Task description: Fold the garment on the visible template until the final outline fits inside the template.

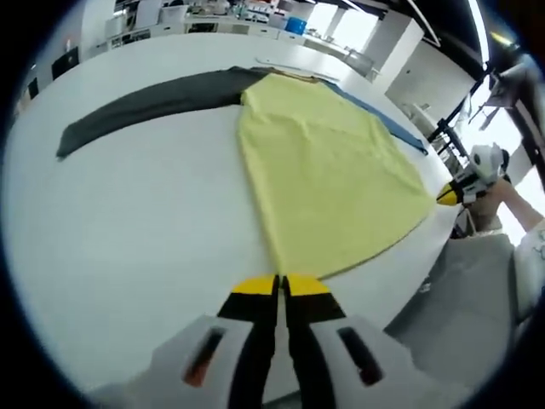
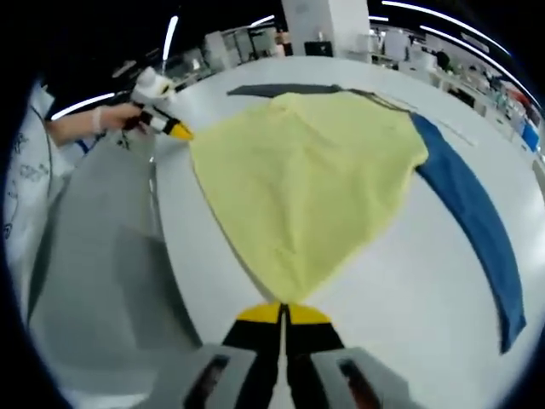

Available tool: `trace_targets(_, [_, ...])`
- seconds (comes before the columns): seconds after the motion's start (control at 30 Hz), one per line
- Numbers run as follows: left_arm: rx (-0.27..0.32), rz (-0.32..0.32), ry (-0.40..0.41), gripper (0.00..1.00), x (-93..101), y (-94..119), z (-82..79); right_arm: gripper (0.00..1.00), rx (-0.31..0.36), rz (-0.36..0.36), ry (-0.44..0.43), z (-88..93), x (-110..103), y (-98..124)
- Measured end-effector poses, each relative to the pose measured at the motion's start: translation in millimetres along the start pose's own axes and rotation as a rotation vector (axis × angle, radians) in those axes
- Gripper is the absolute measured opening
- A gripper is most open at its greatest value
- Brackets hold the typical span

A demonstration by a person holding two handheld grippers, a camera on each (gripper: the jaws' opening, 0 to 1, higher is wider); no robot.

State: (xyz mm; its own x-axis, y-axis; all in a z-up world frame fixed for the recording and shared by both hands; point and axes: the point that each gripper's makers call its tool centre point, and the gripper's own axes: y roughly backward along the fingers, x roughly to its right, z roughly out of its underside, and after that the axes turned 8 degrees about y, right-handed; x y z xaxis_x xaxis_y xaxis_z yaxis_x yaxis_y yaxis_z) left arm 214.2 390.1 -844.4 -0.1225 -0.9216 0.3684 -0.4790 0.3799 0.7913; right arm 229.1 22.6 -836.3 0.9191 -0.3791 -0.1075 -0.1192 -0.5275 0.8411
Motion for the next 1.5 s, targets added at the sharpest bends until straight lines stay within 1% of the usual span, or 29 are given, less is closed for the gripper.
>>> trace_targets(0.23, [-0.001, 0.000, -0.008, 0.00, -0.5, -1.1, 2.5, 0.00, -0.005, -0.001, -0.014, 2.2, -0.4, -1.7])
trace_targets(0.37, [0.011, 0.015, -0.017, 0.00, 4.1, 0.4, 3.0, 0.00, -0.008, -0.001, -0.014, 3.4, 0.1, -2.9])
trace_targets(0.47, [0.026, 0.031, -0.018, 0.00, 4.3, 3.1, 0.3, 0.00, 0.002, -0.005, -0.015, 2.5, 0.0, -2.2])
trace_targets(0.53, [0.040, 0.034, -0.033, 0.02, 7.6, 6.4, -2.0, 0.06, 0.021, -0.011, -0.031, 0.8, 0.3, -0.1])
trace_targets(0.6, [0.067, 0.023, -0.082, 0.09, 9.6, 9.8, -7.1, 0.11, 0.043, -0.010, -0.045, -2.8, 1.2, 1.7])
trace_targets(0.67, [0.072, 0.032, -0.089, 0.15, 15.5, 12.8, -8.0, 0.21, 0.083, 0.000, -0.068, -8.2, 4.8, 4.7])
trace_targets(0.73, [0.088, 0.040, -0.094, 0.21, 17.2, 14.8, -11.8, 0.31, 0.116, 0.007, -0.093, -11.9, 9.2, 6.9])
trace_targets(0.8, [0.119, 0.036, -0.108, 0.36, 20.4, 16.2, -18.0, 0.42, 0.149, 0.032, -0.106, -16.0, 16.3, 9.3])
trace_targets(0.83, [0.133, 0.026, -0.116, 0.42, 20.5, 17.0, -21.3, 0.49, 0.155, 0.040, -0.110, -17.0, 18.8, 9.9])
trace_targets(0.87, [0.165, 0.013, -0.152, 0.48, 20.2, 18.1, -28.7, 0.54, 0.164, 0.050, -0.116, -18.0, 21.6, 10.7])
trace_targets(0.93, [0.167, 0.006, -0.157, 0.55, 23.6, 19.4, -31.8, 0.65, 0.187, 0.074, -0.120, -20.5, 27.2, 12.4])
trace_targets(0.97, [0.172, 0.004, -0.160, 0.62, 24.1, 19.7, -33.0, 0.70, 0.195, 0.085, -0.126, -21.5, 29.4, 13.3])
trace_targets(1.0, [0.198, 0.005, -0.177, 0.68, 26.5, 20.4, -39.8, 0.74, 0.204, 0.094, -0.128, -22.2, 31.8, 14.0])
trace_targets(1.03, [0.203, 0.002, -0.182, 0.73, 27.8, 21.1, -41.9, 0.79, 0.213, 0.103, -0.134, -22.6, 34.3, 14.8])
trace_targets(1.07, [0.220, 0.002, -0.196, 0.79, 30.2, 22.2, -46.8, 0.82, 0.222, 0.114, -0.139, -23.1, 37.0, 15.9])
trace_targets(1.13, [0.228, -0.002, -0.206, 0.87, 30.9, 23.3, -51.5, 0.88, 0.237, 0.131, -0.148, -23.8, 41.3, 18.0])
trace_targets(1.17, [0.245, -0.010, -0.215, 0.92, 31.1, 24.1, -56.1, 0.89, 0.247, 0.146, -0.160, -24.0, 45.0, 20.4])
trace_targets(1.2, [0.255, -0.013, -0.224, 0.96, 34.1, 25.1, -58.5, 0.92, 0.249, 0.151, -0.163, -23.7, 46.3, 20.9])
trace_targets(1.23, [0.270, -0.006, -0.230, 0.99, 37.3, 26.0, -62.1, 0.96, 0.264, 0.182, -0.169, -22.9, 54.3, 23.5])
trace_targets(1.27, [0.267, -0.001, -0.226, 0.99, 40.2, 26.4, -62.2, 0.99, 0.270, 0.190, -0.168, -22.6, 56.7, 24.8])
trace_targets(1.37, [0.267, 0.010, -0.242, 0.99, 49.6, 27.8, -64.5, 1.00, 0.284, 0.213, -0.190, -20.4, 63.2, 29.1])
trace_targets(1.4, [0.267, 0.016, -0.244, 0.99, 44.7, 27.5, -66.7, 1.00, 0.291, 0.220, -0.196, -20.0, 65.1, 30.6])
trace_targets(1.5, [0.265, 0.027, -0.250, 0.99, 43.1, 26.4, -69.2, 1.00, 0.306, 0.234, -0.224, -17.7, 71.8, 36.2])
